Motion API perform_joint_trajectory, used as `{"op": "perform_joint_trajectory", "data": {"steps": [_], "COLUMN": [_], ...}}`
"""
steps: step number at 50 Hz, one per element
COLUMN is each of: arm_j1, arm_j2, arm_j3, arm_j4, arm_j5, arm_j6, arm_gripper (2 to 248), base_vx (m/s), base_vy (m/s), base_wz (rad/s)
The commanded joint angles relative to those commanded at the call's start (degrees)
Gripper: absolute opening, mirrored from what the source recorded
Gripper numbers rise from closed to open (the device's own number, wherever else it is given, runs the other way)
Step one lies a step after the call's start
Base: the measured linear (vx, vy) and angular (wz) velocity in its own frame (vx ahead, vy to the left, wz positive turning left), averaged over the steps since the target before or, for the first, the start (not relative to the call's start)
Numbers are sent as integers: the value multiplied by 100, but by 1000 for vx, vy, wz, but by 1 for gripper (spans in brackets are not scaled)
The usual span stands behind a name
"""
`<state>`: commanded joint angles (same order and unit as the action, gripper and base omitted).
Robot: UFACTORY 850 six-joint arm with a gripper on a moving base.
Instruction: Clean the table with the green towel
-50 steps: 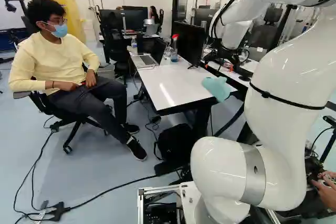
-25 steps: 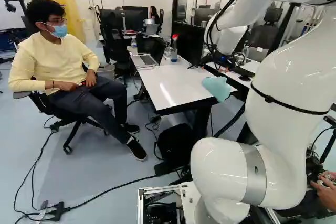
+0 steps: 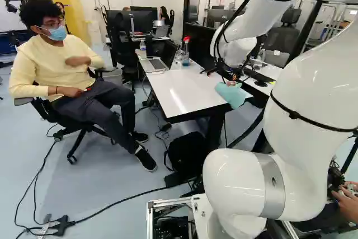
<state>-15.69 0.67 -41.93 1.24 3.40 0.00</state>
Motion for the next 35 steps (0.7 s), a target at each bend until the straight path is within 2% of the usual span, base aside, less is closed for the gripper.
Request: {"op": "perform_joint_trajectory", "data": {"steps": [35], "arm_j1": [731], "arm_j2": [714], "arm_j3": [1720], "arm_j4": [-58], "arm_j5": [2170], "arm_j6": [0], "arm_gripper": [247], "base_vx": [0], "base_vy": [0], "base_wz": [0]}}
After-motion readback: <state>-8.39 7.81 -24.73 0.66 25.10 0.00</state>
